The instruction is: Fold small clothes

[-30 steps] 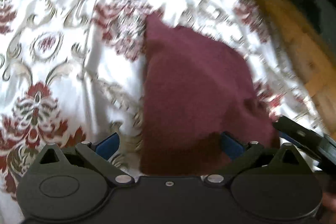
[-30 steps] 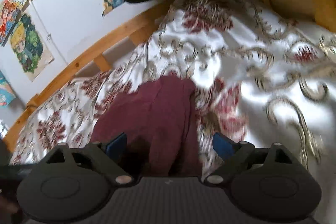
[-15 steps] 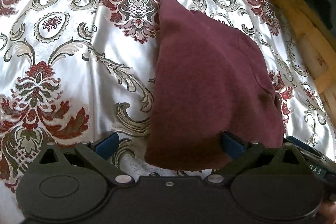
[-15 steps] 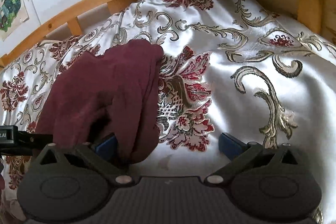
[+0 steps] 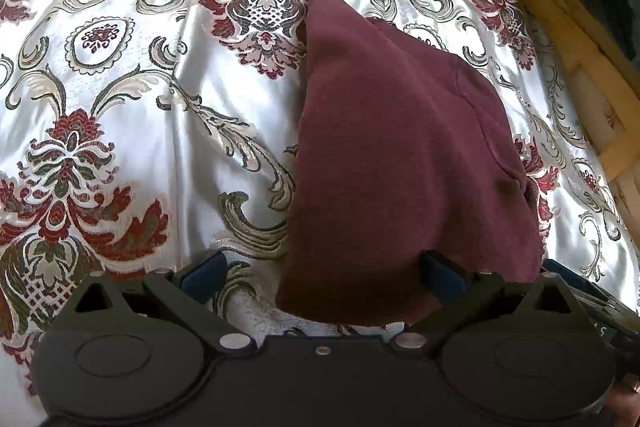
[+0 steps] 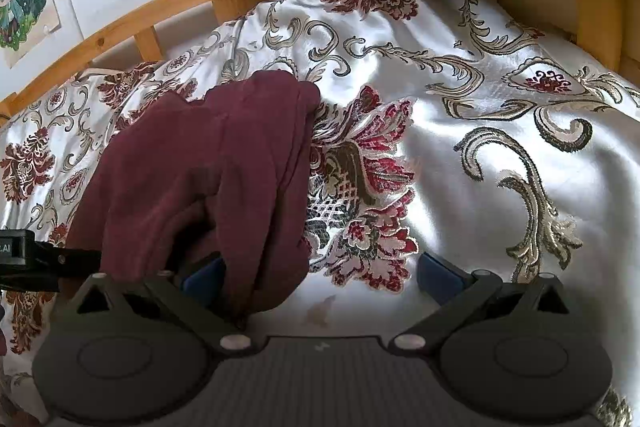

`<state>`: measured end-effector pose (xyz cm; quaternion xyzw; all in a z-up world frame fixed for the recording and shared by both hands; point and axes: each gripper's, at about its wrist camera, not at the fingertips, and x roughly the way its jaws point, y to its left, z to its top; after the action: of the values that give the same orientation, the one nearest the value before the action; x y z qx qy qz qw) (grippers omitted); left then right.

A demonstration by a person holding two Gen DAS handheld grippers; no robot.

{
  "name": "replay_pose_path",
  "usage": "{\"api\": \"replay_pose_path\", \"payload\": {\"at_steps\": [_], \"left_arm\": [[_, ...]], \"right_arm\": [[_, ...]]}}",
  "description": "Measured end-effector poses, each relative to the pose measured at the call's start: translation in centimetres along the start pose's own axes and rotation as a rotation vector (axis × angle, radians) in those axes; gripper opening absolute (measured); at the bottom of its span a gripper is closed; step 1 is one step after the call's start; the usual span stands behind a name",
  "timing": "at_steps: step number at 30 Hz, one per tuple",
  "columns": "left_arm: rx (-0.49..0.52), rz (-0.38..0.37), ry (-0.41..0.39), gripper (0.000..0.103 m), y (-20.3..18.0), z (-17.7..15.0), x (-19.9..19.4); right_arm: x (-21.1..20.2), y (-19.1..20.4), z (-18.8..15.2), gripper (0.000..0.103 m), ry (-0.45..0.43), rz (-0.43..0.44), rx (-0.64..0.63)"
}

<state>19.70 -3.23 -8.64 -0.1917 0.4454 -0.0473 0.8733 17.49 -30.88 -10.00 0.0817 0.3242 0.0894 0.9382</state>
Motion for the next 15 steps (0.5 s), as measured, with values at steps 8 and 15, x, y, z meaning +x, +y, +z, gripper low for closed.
{"api": "replay_pose_path", "payload": {"at_steps": [8,15], "left_arm": [[-0.015,-0.032,-0.013,0.102,0.8,-0.5,0.0],[-0.010,-0.015,-0.039,0.102,0.5,-1.1,0.0]], "right_arm": [[-2.4,-0.5,0.4,0.103,-0.190,0.118,0.105],[-0.4,0.2,1.5,0.063,-0.192,0.188,0.105]]}}
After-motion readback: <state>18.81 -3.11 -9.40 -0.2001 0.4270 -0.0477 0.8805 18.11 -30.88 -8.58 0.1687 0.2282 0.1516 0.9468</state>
